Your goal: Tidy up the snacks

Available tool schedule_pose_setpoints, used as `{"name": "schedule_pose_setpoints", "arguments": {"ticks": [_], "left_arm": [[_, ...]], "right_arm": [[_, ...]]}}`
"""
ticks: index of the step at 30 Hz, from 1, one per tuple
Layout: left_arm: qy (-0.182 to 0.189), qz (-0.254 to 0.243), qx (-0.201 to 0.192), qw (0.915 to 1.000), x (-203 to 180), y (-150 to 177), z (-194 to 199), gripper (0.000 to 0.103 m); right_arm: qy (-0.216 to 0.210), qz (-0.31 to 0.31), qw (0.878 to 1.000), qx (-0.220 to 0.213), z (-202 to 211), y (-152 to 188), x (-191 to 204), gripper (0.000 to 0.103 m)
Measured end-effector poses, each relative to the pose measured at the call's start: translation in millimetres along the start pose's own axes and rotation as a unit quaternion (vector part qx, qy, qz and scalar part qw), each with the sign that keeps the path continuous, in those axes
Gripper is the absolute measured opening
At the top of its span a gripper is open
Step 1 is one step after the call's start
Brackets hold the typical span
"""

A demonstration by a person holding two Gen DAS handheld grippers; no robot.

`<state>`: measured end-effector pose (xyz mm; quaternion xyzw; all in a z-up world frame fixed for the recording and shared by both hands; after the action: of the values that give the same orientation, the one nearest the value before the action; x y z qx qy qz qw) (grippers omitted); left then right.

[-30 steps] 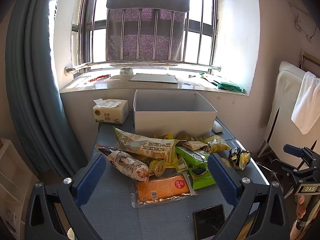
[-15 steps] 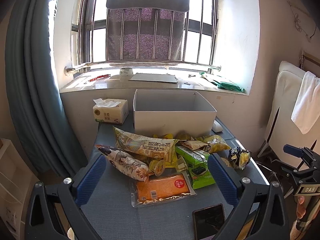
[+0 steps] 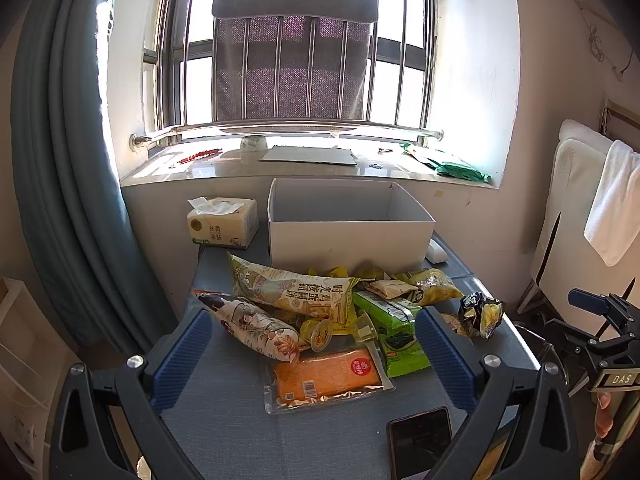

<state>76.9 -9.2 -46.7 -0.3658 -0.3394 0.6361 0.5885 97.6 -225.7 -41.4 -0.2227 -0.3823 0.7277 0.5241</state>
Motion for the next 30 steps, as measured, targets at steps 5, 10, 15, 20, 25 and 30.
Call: {"name": "schedule_pose_setpoints", "arguments": {"ticks": [5, 10, 15, 20, 25, 30], "left_arm": [[-0.001, -0.001, 0.004, 1.0000, -0.7, 0.7, -1.7, 0.103], [0.004, -0.004, -0.004, 1.0000, -3.2, 1.4, -1.3, 0.103], [-0.003, -0.027, -0.023, 0.9994, -7.6, 2.5, 0.2, 0.103], [-0.005, -0.024, -0.047, 0.9986, -4.2, 5.1, 3.7, 0.103], [0.003, -0.010, -0.018, 0.9998, 5.0, 16.5, -0.6, 0.103], [0.001, 0.013, 0.005, 0.9999, 19.1, 27.0, -9.5, 0.103]], "right_arm": [[0.002, -0.003, 1.000, 0.001, -0.9, 0.7, -1.6, 0.103], [0.007, -0.017, 1.000, 0.002, -5.4, 4.1, -10.7, 0.103], [0.008, -0.051, 0.998, 0.030, -32.5, 13.2, -37.1, 0.103], [0.043, -0.069, 0.993, 0.087, -95.3, 27.3, -75.9, 0.103], [0.051, -0.133, 0.981, 0.131, -149.8, 37.0, -110.8, 0.103], [0.060, -0.154, 0.971, 0.170, -186.1, 43.8, -122.7, 0.102]]}}
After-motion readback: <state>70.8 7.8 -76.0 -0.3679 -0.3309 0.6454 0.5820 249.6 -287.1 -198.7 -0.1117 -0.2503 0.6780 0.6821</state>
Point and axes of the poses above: each gripper's, at about its wrist camera, not at the fingertips, and z roughly against the way its jaws point, x to its left, y to its underside, the point moved 9 cm from there along -z, roughly the way its jaws point, and after that the axes turned 2 degrees about -x, right-handed, at the moved point
